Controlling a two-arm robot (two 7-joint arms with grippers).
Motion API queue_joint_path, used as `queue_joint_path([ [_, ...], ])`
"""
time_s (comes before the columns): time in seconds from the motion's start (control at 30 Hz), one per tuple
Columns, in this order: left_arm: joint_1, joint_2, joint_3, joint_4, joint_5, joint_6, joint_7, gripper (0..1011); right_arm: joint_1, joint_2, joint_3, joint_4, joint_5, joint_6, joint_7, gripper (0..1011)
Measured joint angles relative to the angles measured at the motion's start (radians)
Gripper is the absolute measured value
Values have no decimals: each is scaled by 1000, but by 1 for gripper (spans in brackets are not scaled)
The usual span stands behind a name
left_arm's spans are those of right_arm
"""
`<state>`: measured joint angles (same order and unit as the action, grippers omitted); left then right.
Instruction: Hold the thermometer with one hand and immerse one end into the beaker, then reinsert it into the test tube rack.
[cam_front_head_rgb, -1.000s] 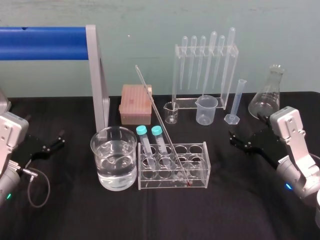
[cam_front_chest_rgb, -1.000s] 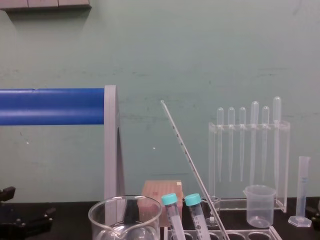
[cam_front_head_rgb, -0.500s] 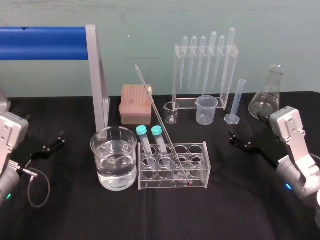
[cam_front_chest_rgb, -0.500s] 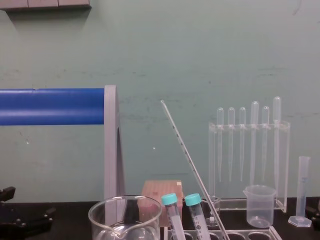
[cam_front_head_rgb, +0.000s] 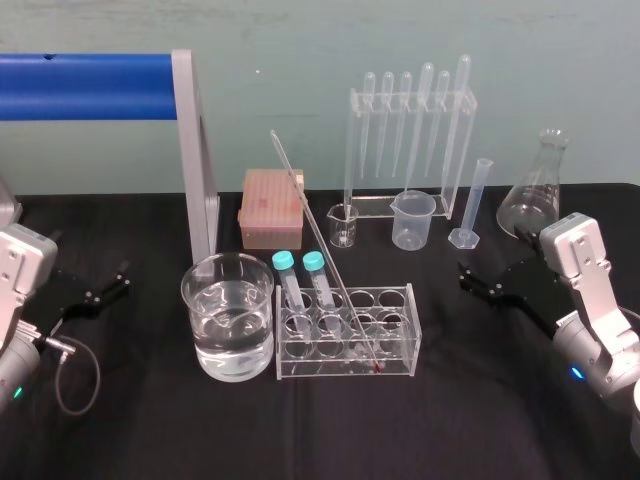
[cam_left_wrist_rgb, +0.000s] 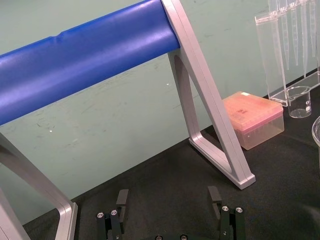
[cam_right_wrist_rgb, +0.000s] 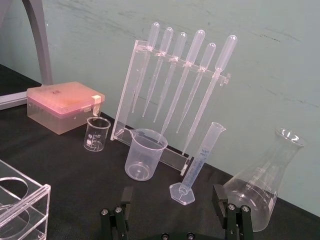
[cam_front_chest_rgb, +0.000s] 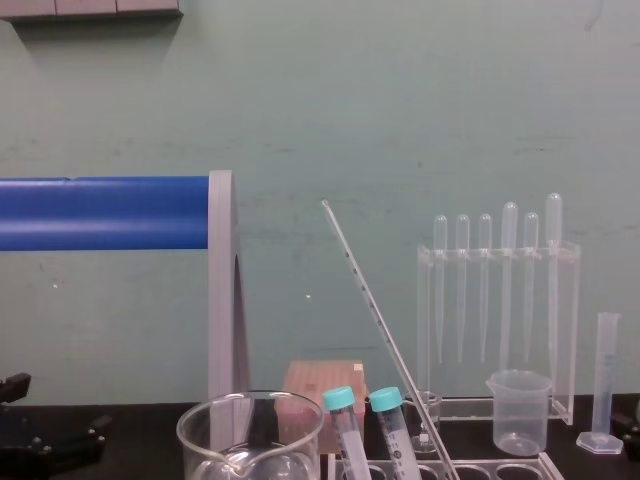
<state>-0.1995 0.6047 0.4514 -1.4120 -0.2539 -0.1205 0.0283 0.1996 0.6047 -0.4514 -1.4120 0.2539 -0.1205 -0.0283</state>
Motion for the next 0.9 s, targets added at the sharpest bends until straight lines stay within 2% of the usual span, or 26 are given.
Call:
queue_joint_path([
  [0.17, 0, 0, 0, 0, 0, 0, 0, 1008, -2, -5, 16, -3, 25, 3, 33, 1003],
  [0.27, 0, 0, 0, 0, 0, 0, 0, 1008, -1, -12, 43, -19, 89, 14, 90, 1003],
  [0.3, 0, 0, 0, 0, 0, 0, 0, 1008, 2, -17, 58, -31, 133, 25, 128, 1003],
  [0.4, 0, 0, 0, 0, 0, 0, 0, 1008, 9, -23, 80, -58, 207, 54, 194, 1003],
  [0.5, 0, 0, 0, 0, 0, 0, 0, 1008, 26, -31, 103, -106, 325, 133, 309, 1003],
  [0.53, 0, 0, 0, 0, 0, 0, 0, 1008, 26, -31, 103, -106, 325, 133, 309, 1003],
  [0.57, 0, 0, 0, 0, 0, 0, 0, 1008, 35, -33, 108, -128, 369, 174, 356, 1003],
  [0.6, 0, 0, 0, 0, 0, 0, 0, 1008, 40, -34, 108, -138, 386, 192, 376, 1003],
  [0.7, 0, 0, 0, 0, 0, 0, 0, 1008, 78, -35, 94, -179, 447, 272, 470, 1003],
  [0.73, 0, 0, 0, 0, 0, 0, 0, 1008, 78, -35, 94, -179, 447, 272, 470, 1003],
  [0.8, 0, 0, 0, 0, 0, 0, 0, 1008, 126, -34, 58, -193, 468, 309, 532, 1003],
  [0.87, 0, 0, 0, 0, 0, 0, 0, 1008, 139, -34, 48, -194, 467, 314, 544, 1003],
  [0.9, 0, 0, 0, 0, 0, 0, 0, 1008, 175, -36, 18, -189, 454, 320, 564, 1003],
])
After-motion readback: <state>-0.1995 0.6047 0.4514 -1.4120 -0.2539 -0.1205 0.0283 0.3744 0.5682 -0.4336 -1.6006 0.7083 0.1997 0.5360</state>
